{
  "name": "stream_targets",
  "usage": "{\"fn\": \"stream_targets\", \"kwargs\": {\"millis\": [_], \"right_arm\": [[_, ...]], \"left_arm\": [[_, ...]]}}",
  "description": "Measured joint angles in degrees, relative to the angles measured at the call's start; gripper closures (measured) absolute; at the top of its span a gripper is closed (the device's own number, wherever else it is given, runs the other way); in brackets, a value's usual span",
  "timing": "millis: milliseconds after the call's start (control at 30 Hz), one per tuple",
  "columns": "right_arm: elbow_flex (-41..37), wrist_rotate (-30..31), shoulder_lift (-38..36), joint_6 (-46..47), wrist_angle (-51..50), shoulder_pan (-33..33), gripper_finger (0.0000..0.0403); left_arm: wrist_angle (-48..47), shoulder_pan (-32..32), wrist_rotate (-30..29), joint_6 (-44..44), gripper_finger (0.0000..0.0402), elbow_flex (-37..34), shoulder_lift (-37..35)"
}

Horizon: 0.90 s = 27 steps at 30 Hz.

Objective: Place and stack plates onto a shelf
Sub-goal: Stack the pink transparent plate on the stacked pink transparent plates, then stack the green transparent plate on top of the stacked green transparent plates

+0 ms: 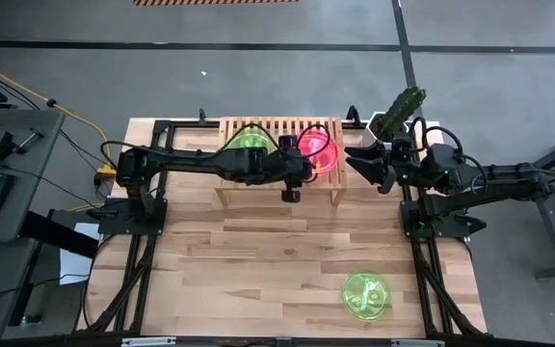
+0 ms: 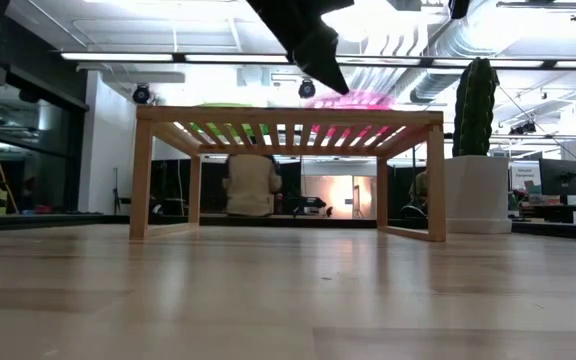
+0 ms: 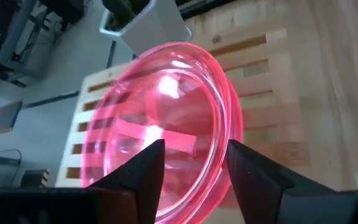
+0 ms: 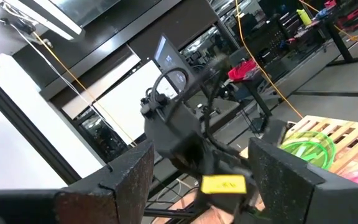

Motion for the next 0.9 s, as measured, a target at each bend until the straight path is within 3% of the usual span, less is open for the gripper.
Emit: {"fn": "stream_targets", "kwargs": {"millis": [233,500,600,767,900], "right_arm": [[0.00,0.00,-0.01,-1.18,-1.21,0.00,0.0160],[0.00,0.00,0.00,-1.58,-2.70,0.00,0.0160],[0.00,0.00,-0.01,-1.77,-3.51,-0.01,0.0160],[0.00,-1.35,0.00,0.47,-4.58,-0.02,0.0160],[0.00,-10.42,0.02,5.90,-6.17,0.00,0.0160]], "left_arm": [[-2.98,0.00,1.40,-3.28,0.0238,-0.04,-4.99],[-4.11,0.12,19.00,-19.30,0.0239,-0.06,-15.35],[-2.60,-1.14,21.05,-23.69,0.0239,-1.67,-20.05],[6.38,-5.27,21.27,-26.74,0.0239,-10.39,-29.87],[19.67,-9.36,19.86,-30.93,0.0239,-24.13,-39.60]]}}
